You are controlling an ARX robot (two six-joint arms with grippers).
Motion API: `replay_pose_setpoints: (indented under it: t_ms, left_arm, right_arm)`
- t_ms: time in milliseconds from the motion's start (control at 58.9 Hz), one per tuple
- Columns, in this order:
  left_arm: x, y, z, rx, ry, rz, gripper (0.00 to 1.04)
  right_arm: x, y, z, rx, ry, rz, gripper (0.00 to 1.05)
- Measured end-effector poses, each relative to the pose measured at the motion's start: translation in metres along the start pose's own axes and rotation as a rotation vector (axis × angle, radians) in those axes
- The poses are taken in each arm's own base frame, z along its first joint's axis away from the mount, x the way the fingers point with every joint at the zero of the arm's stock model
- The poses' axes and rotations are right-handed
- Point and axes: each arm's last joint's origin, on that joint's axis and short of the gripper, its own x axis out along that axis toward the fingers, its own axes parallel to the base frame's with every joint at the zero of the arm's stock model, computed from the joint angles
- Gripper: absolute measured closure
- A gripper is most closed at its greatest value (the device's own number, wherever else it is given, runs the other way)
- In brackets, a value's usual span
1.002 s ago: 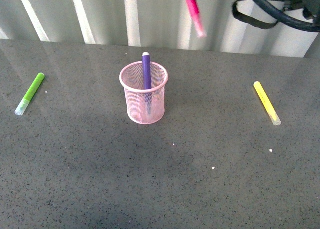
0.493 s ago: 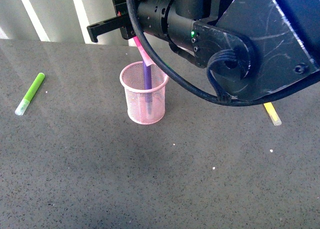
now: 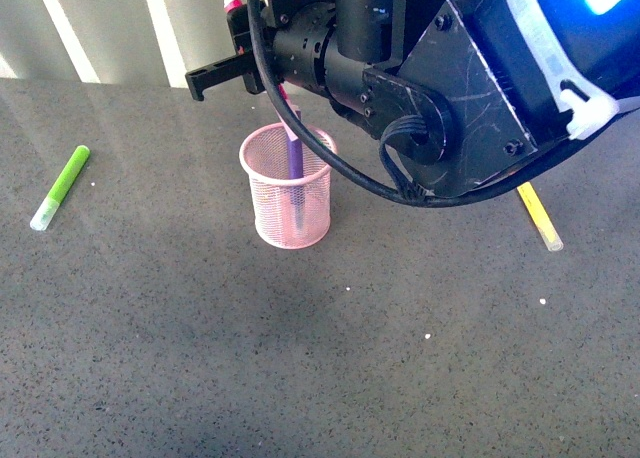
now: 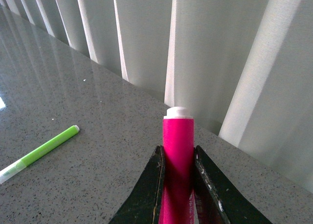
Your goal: Insert purple and pink pens into pink cup
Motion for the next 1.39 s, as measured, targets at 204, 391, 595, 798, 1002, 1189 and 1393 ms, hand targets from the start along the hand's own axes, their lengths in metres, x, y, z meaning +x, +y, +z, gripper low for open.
replay_pose_setpoints:
  t_ms: [204, 391, 595, 798, 1002, 1189, 1393]
  left_arm:
    - [0.0, 0.0, 0.0, 0.0, 0.0, 0.0, 0.07]
    - [0.0, 0.0, 0.0, 0.0, 0.0, 0.0, 0.07]
    - [0.0, 0.0, 0.0, 0.0, 0.0, 0.0, 0.07]
    - [0.0, 0.0, 0.0, 0.0, 0.0, 0.0, 0.07]
    - [0.0, 0.0, 0.0, 0.0, 0.0, 0.0, 0.07]
    - [0.0, 0.0, 0.0, 0.0, 0.0, 0.0, 0.07]
    - [0.0, 0.0, 0.0, 0.0, 0.0, 0.0, 0.07]
  right_arm:
    - [0.005, 0.0, -0.012, 0.005, 0.019, 0.003, 0.93]
    - [0.006, 0.001, -0.013, 0.007, 0.021, 0.001, 0.93]
    - [0.005, 0.006, -0.015, 0.011, 0.029, -0.015, 0.93]
    - [0.001, 0.011, -0.023, 0.025, 0.061, -0.023, 0.93]
    - [-0.006, 0.016, -0.028, 0.042, 0.091, -0.03, 0.7]
    - [-0.015, 0.016, -0.011, 0.042, 0.071, -0.033, 0.4]
    - [-0.032, 0.01, 0.01, 0.039, 0.059, -0.097, 0.08]
